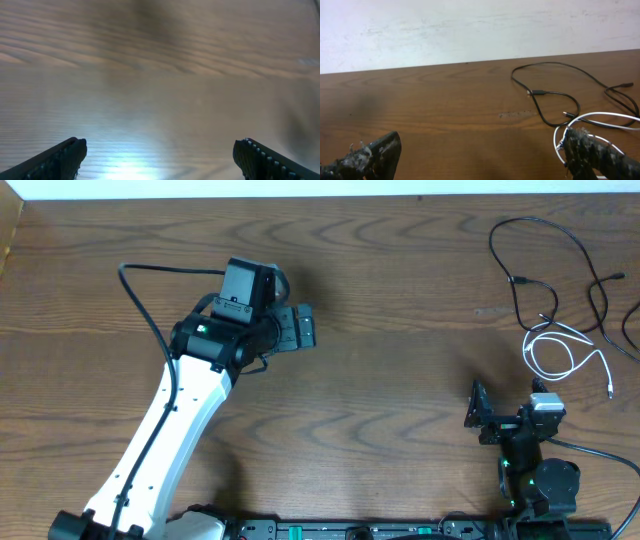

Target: Untangle cables

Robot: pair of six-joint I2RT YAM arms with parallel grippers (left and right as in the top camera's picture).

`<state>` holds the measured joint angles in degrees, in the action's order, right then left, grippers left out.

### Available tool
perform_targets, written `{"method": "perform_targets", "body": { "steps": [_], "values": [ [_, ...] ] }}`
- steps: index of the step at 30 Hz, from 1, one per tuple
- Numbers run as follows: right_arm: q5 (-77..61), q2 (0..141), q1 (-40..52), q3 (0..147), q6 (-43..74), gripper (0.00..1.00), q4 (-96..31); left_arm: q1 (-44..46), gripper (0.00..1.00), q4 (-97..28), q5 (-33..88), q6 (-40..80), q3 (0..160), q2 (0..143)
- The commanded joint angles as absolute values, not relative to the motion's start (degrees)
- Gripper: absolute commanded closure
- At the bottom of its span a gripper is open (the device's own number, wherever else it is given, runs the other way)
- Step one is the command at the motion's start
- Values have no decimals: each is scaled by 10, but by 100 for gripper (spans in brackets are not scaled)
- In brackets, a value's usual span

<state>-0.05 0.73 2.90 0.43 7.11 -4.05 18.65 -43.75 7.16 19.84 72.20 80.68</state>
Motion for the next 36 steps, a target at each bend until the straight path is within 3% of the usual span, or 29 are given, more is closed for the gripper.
{"method": "perform_targets", "body": {
  "steps": [1,9,20,28,36],
  "values": [
    [-2,3,24,3,63,1,-43,185,1,-436,-26,188,710,752],
    [-2,3,24,3,63,1,-43,148,1,-307,-21,137,565,546],
    [-2,3,24,3,63,1,-43,53,1,-23,56,22,251,282],
    [-2,3,24,3,63,1,-43,32,1,70,56,-34,92,154],
    [-2,3,24,3,63,1,-43,22,1,72,56,-68,7,65]
  ]
}}
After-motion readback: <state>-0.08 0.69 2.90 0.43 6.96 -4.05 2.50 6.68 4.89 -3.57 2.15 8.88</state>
